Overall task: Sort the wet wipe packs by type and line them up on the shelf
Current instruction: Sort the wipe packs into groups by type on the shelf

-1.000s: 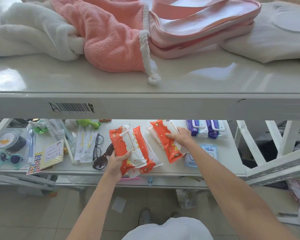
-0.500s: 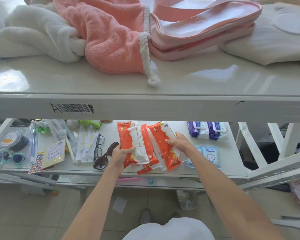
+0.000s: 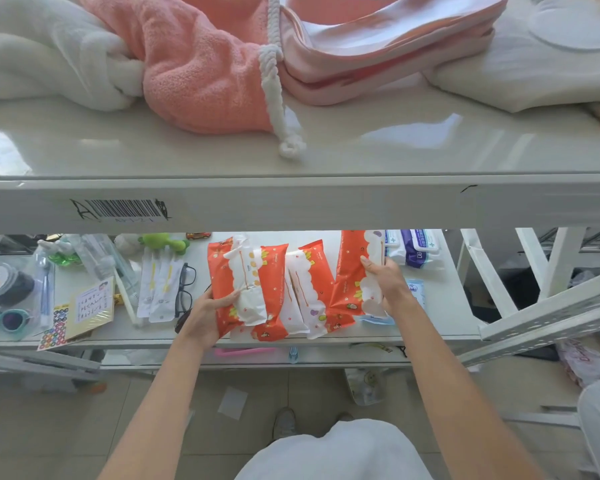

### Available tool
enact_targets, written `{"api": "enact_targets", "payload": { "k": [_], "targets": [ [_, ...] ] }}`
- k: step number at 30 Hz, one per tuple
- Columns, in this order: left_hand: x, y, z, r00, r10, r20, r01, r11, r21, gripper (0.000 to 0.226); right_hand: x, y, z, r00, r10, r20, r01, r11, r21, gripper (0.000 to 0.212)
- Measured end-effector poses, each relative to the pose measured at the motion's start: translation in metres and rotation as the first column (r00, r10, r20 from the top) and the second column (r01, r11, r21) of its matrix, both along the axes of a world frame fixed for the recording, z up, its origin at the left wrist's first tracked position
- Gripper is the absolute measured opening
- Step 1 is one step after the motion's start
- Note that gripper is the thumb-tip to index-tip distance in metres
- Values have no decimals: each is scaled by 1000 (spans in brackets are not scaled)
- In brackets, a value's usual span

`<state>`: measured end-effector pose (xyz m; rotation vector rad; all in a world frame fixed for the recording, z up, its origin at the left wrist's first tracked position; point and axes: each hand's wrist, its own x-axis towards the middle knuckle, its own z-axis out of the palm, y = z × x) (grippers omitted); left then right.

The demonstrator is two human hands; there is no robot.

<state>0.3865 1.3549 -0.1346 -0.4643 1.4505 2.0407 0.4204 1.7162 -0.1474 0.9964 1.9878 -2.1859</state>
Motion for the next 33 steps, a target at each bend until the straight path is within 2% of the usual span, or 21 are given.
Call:
{"api": "enact_targets", "payload": {
  "k": [3,6,12,15,17,20,21,24,28,29,31,33],
  "targets": [
    [13,-12,-8,994,110,19,-111,990,82,45,12,2,-3,1000,-17,3,17,999,-46,43],
    [20,-18,-14,982,188,32,-190,977,98,46,17,-1,-7,999,19,30,-18,999,-48,39],
    [22,-5,-12,984,175,-35,-173,983,60,53,6,-25,-3,988,143,52,-145,988,48,30],
    [24,4,-19,988,155,-18,-155,988,15,55,-1,-40,-1,972,219,87,-225,972,67,24],
    [24,8,-21,989,150,-10,-150,989,3,55,-10,-44,-12,952,273,137,-288,951,107,30],
    [19,13,-21,992,119,-34,-119,993,-6,55,-27,-43,-49,916,322,237,-379,889,257,70],
    [17,15,-20,994,105,-36,-106,994,-14,54,-30,-47,-49,905,326,274,-404,860,311,77],
    [8,19,-18,997,56,-52,-59,996,-66,51,-26,-65,-17,867,354,350,-492,715,496,72],
    [-2,28,-8,998,-4,-57,-6,985,-175,49,-24,-68,-10,813,371,448,-578,605,548,73],
    [-3,30,-7,998,-13,-63,-2,971,-239,49,-22,-70,-7,829,334,449,-557,575,599,72],
    [-3,34,-2,992,-53,-113,0,903,-429,49,-18,-77,1,931,232,281,-364,530,766,58],
    [0,37,5,985,-76,-158,-23,840,-543,53,-16,-90,9,971,236,40,-169,556,814,32]
  ]
}}
